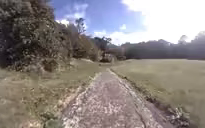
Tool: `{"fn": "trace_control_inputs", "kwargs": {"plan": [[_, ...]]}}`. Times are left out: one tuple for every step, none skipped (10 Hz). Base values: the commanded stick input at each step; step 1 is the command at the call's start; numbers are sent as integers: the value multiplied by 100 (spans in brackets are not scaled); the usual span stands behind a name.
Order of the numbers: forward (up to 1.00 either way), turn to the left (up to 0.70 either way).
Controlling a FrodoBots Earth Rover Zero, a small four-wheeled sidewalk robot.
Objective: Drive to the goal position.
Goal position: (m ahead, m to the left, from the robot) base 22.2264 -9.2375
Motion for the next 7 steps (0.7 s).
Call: {"fn": "trace_control_inputs", "kwargs": {"plan": [[100, 0], [100, 0], [100, 0], [100, 0], [100, 0], [100, 0], [100, 0]]}}
